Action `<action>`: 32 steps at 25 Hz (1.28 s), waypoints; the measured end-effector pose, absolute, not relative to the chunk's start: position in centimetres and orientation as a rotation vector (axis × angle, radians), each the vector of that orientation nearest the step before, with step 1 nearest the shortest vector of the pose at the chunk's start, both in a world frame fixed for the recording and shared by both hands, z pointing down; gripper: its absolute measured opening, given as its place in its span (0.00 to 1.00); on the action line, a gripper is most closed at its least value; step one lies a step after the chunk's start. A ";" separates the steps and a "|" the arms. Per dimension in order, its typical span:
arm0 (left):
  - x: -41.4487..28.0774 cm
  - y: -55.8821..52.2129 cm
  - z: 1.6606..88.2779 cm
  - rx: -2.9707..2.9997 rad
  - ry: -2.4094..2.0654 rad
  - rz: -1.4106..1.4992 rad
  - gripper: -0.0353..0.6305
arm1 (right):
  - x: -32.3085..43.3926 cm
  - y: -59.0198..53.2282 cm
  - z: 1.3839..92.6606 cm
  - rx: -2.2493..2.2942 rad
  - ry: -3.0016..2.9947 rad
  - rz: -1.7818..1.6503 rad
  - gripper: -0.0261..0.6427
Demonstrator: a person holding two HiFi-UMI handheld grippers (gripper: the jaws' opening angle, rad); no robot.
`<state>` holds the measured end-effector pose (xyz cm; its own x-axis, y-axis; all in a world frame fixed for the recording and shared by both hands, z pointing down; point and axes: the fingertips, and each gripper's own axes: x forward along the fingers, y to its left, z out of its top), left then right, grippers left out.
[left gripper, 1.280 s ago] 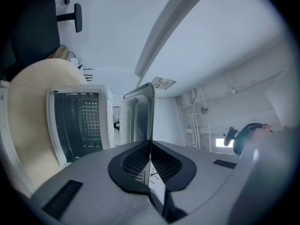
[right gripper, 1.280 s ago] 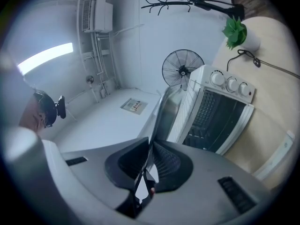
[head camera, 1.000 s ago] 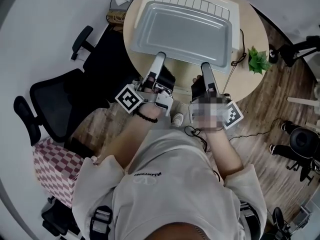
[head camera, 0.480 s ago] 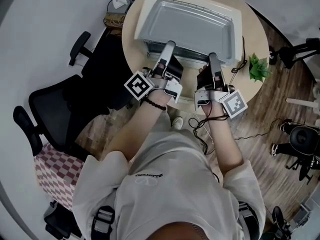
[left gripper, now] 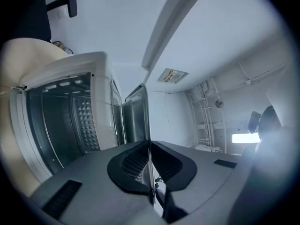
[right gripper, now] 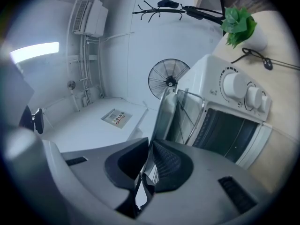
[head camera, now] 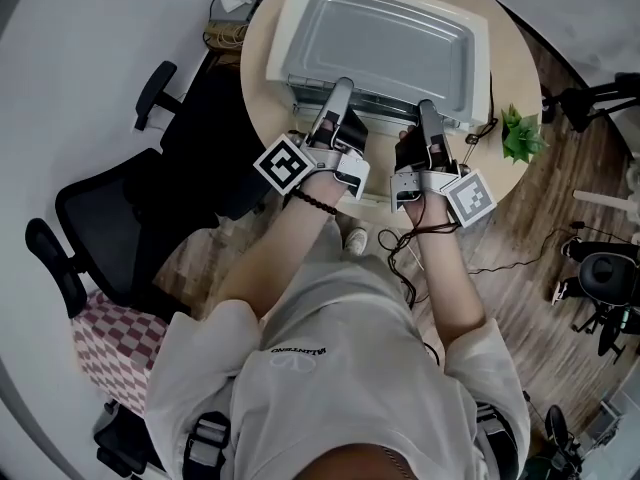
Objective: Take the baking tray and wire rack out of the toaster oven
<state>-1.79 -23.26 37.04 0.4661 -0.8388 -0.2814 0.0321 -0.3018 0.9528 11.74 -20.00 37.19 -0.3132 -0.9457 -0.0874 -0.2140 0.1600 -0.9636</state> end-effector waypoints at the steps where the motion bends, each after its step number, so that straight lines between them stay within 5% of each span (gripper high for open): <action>1: -1.8 -23.3 37.3 1.649 -0.719 -1.010 0.08 | 11.8 -20.1 37.5 -1.130 1.660 -1.221 0.08; 10: -1.5 -23.2 38.1 1.628 -0.775 -0.941 0.09 | 12.0 -19.9 38.8 -1.182 1.597 -1.285 0.10; 17: -1.2 -22.8 38.1 1.614 -0.805 -0.870 0.27 | 11.8 -19.5 38.4 -1.159 1.587 -1.323 0.24; 32: -1.1 -21.5 38.6 1.623 -0.904 -0.707 0.28 | 13.1 -18.1 39.4 -1.384 1.662 -1.410 0.24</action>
<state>-1.06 -21.55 38.56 0.5318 -0.8468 0.0081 -0.1966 -0.1141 0.9738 13.14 -18.10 39.38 -0.3166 -0.9275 0.1987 -0.3474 -0.0816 -0.9342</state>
